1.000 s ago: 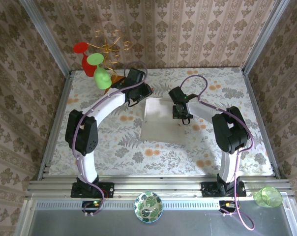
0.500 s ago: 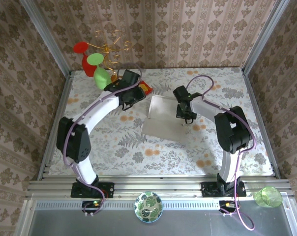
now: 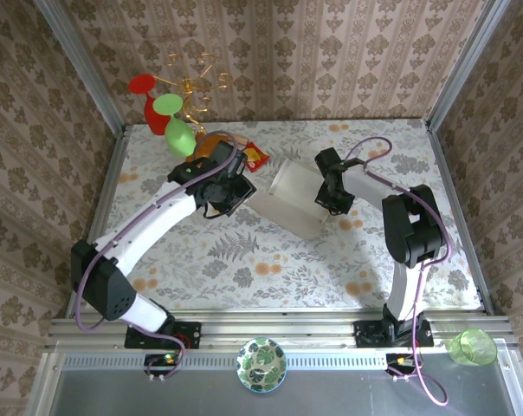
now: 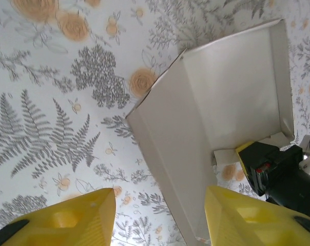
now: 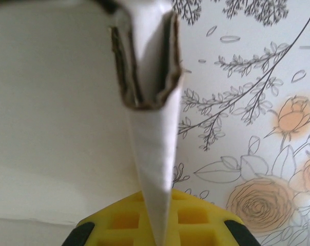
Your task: Fold the paper box
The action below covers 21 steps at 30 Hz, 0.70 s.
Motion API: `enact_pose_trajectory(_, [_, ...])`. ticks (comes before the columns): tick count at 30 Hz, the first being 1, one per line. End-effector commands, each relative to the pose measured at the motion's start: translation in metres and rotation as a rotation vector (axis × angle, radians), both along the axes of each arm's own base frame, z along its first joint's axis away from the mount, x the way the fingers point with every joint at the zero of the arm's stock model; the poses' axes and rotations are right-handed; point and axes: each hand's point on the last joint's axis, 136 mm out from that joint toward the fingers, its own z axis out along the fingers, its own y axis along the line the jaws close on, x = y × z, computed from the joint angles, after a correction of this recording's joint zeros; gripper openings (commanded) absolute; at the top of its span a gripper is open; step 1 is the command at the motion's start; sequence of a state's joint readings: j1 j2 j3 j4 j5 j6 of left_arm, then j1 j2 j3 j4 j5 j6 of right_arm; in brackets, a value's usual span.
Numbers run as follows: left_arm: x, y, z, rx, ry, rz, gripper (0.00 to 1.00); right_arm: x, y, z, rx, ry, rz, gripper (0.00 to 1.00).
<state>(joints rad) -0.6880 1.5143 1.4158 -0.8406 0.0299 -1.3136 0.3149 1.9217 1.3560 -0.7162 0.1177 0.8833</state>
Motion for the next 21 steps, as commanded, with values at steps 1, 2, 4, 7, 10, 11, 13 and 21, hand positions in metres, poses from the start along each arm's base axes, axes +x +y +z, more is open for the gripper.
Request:
enact_pose_trajectory(1, [-0.006,-0.013,-0.012,-0.050,0.117,0.067,0.50,-0.008,0.002,-0.004,0.034,0.044,-0.091,0.00])
enact_pose_trajectory(2, [-0.010,-0.014,-0.019,-0.034,0.147,0.079,0.50,-0.008,0.002,-0.005,0.042,0.045,-0.103,0.00])
enact_pose_trajectory(4, [-0.014,-0.019,-0.029,-0.024,0.178,0.094,0.48,-0.008,0.003,-0.005,0.057,0.040,-0.116,0.00])
enact_pose_trajectory(7, [-0.004,-0.028,-0.035,-0.028,0.169,0.113,0.48,-0.010,0.006,-0.006,0.075,0.042,-0.129,0.00])
enact_pose_trajectory(10, [0.010,-0.037,-0.038,-0.010,0.155,0.101,0.46,-0.013,0.005,-0.007,0.083,0.040,-0.142,0.00])
enact_pose_trajectory(11, [0.011,-0.039,-0.039,0.004,0.162,0.099,0.44,-0.015,0.005,-0.008,0.083,0.043,-0.146,0.00])
enact_pose_trajectory(13, [0.009,-0.039,-0.043,0.032,0.191,0.108,0.38,-0.016,0.005,-0.009,0.082,0.045,-0.147,0.00])
enact_pose_trajectory(21, [0.000,-0.034,-0.052,0.101,0.237,0.125,0.17,-0.018,0.005,-0.009,0.087,0.043,-0.152,0.00])
